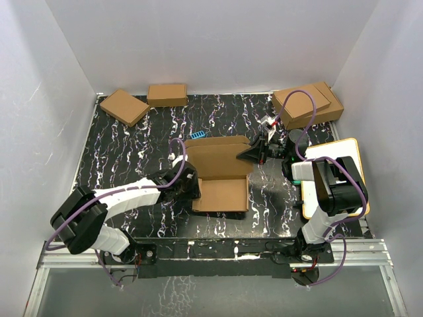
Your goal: Fold the paper box
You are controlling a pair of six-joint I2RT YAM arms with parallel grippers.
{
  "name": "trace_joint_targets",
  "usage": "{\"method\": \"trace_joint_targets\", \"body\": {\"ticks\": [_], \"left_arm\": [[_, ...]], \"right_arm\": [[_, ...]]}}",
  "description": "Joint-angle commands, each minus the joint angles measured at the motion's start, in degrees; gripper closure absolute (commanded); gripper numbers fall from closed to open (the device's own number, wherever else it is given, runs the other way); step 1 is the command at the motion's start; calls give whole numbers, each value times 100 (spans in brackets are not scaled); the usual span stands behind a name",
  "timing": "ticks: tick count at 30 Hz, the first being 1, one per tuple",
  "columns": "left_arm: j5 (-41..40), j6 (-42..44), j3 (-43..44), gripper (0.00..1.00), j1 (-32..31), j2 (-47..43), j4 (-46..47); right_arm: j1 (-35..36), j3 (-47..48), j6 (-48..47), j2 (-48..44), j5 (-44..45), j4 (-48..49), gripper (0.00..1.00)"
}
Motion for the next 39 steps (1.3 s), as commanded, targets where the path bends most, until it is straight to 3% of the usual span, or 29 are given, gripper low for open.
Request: {"method": "trace_joint_targets", "body": {"ticks": [1,7,11,16,20,23,26,31,39], "left_arm": [[-15,160,-231,46,-16,-139,275],[-141,245,-274,53,-16,-110,366],[-263,268,-162,62,-18,-3,250],[-354,269,-87,80,-16,73,222],[-356,258,-95,87,-21,83,298],[-350,371,-146,86,-19,-30,442],[-385,446,-210,76,-19,-138,557],[-328,540,-106,70,-7,-132,511],[-216,519,-67,68,99,-321,428]], "right_arm": [[-11,-17,-40,-41,-45,658,92],[-12,-16,-5,-30,-54,699,92],[-11,-25,29,-36,-61,756,92],[2,-29,68,-40,-68,819,92],[23,-39,87,-46,-66,845,92],[41,-39,88,-53,-70,851,92],[47,-35,96,-44,-67,864,92],[50,-43,90,-44,-68,860,92],[50,-43,78,-37,-78,862,92]]}}
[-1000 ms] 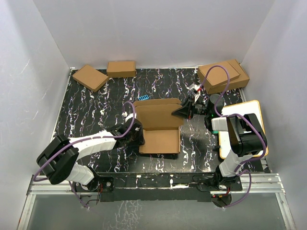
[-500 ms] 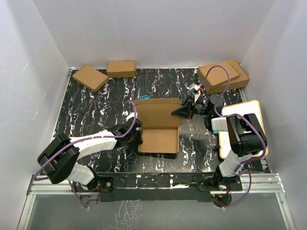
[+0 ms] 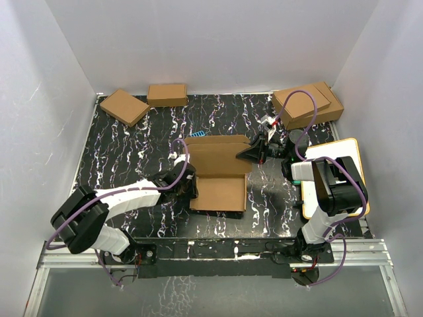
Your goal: Fold the paper box
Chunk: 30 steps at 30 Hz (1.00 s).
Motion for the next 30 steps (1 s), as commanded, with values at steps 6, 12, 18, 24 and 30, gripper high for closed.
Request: {"method": "trace_joint_targets", "body": {"ticks": [6,12,18,24,30], "left_arm": [[574,2,-221,75,494,-498,348],[811,45,-375,75,623,-479,500],[973,71,-495,75,688,-330,678],[792,231,-346,85,691,-80,346],[-189,419,82,100,542,85,-749]], "right_arm": [[22,-36,-101,-29,-83,570,92],[22,-37,-96,-27,-84,580,92],[22,-37,-101,-25,-81,572,92],[22,-37,-103,-29,-79,576,92],[22,-45,-110,-35,-66,577,92]]}}
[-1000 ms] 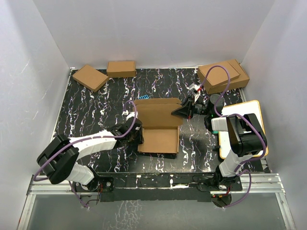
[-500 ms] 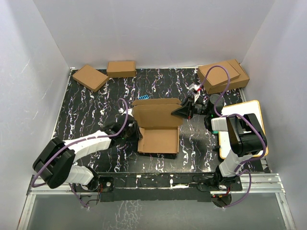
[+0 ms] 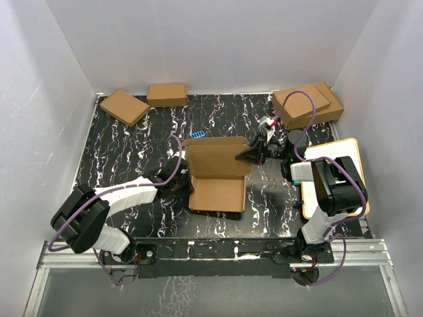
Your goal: Fold the paper box
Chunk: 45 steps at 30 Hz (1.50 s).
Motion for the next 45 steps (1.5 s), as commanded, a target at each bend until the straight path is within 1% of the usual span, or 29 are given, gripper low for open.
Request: {"method": "trace_joint_targets", "body": {"ticks": [1,15,19,23,24,25,26,34,36,45], "left_arm": [[-1069,242,338,100,-105,103,-1301],[-1740,486,903,100,-412,414,-2031],[-1850,584,938,100,-451,406,-2101],[-1703,563,874,100,-453,417,-1920],[-1647,523,857,97,-453,406,-1863],[-1595,477,836,90,-453,368,-1810],[-1539,418,816,86,-453,324,-1768],[-1418,322,763,75,-453,-24,-1700],[-1341,296,761,71,-453,-69,-1680],[-1050,256,833,60,-453,-141,-1770]], "right_arm": [[-24,-4,-105,-30,-39,588,92],[-22,-10,-105,-20,-34,584,92],[-22,-6,-92,-7,-37,585,92],[-22,-10,-88,16,-31,584,92],[-22,-10,-88,21,-32,583,92],[-22,-10,-88,26,-31,583,92],[-23,-5,-80,31,-31,583,92],[-17,-1,-88,72,-29,583,92],[-22,-2,-86,68,-26,585,92],[-23,-2,-83,70,-22,583,92]]}}
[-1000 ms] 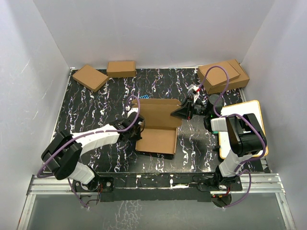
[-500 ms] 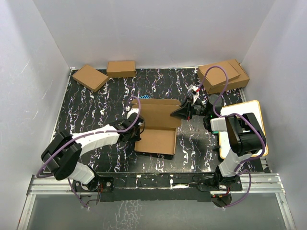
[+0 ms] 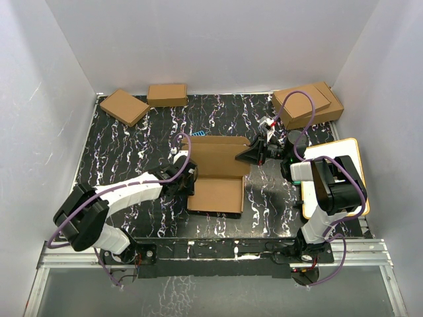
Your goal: Fold the paper box
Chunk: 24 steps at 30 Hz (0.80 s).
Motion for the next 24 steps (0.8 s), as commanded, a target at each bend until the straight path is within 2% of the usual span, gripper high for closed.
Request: {"method": "trace_joint_targets", "body": {"ticks": [1,5,10,14,17,24], "left_arm": [[168,-63,2,60,24,-321,-215],[278,-132,80,57,24,-325,-313],[237,-132,248,57,24,-305,-635],[221,-162,344,60,24,-128,-914],[245,-170,288,66,24,-109,-851],[422,-205,266,71,26,122,-668]], "right_arm": [[-28,1,-96,0,-39,572,92],[-28,1,-96,7,-48,579,92],[-24,1,-96,7,-37,575,92],[-25,1,-96,7,-44,577,92],[-24,5,-95,15,-40,572,92],[-26,5,-103,21,-41,573,92]]}}
